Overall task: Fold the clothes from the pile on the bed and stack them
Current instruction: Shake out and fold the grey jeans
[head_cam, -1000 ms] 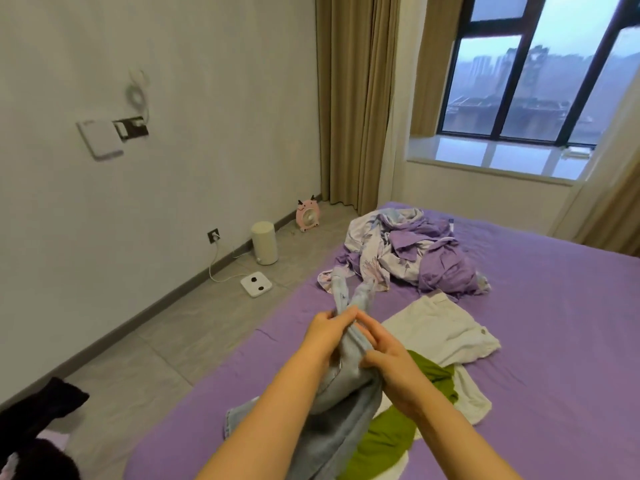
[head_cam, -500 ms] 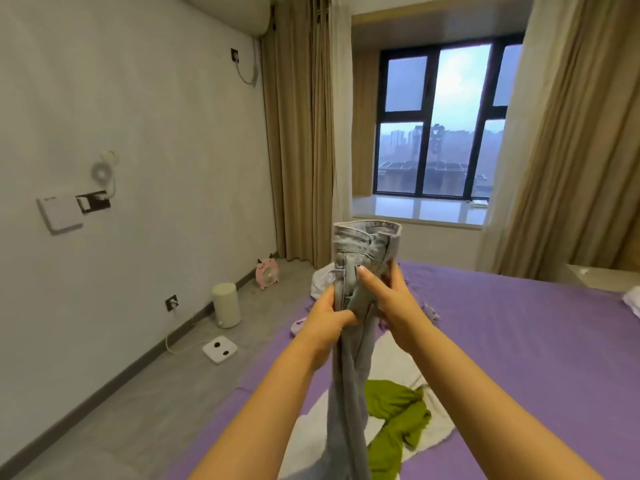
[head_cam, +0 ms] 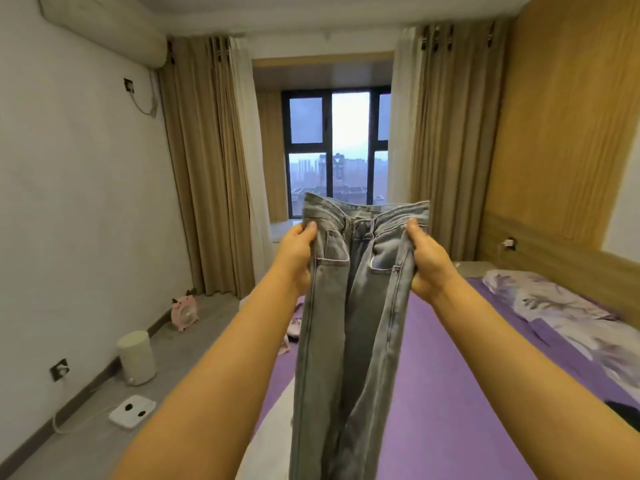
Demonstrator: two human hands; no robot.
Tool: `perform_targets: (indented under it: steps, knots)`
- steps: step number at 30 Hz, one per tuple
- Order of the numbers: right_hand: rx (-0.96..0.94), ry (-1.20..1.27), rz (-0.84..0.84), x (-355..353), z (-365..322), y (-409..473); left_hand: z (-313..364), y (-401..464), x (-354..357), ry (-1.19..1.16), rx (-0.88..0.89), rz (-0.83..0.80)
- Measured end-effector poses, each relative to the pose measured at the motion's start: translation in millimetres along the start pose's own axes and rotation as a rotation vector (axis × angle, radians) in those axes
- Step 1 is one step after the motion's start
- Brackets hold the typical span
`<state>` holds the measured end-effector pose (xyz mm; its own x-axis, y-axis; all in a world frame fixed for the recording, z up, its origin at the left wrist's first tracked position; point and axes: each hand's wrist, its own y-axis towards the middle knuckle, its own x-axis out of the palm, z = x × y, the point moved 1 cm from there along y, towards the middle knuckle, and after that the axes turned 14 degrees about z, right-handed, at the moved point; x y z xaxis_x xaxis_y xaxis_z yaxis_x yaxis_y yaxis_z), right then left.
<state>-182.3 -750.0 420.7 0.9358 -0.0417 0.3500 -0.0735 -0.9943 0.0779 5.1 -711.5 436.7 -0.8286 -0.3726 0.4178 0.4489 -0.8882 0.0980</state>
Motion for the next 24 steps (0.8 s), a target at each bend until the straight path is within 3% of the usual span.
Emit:
perform_targets:
  steps: [4,10,17,24]
  knots:
    - [-0.057,-0.068,-0.038,-34,-55,2,21,2,31,0.068,0.054,-0.081]
    - [-0.130,-0.092,0.082,-74,-109,5,23,-12,83,0.095,0.092,-0.128]
    - [-0.208,-0.089,0.119,-110,-109,18,-35,-44,178,-0.028,0.012,-0.274]
    - [-0.264,-0.067,0.078,-174,-112,45,-90,-73,277,0.014,-0.023,-0.352]
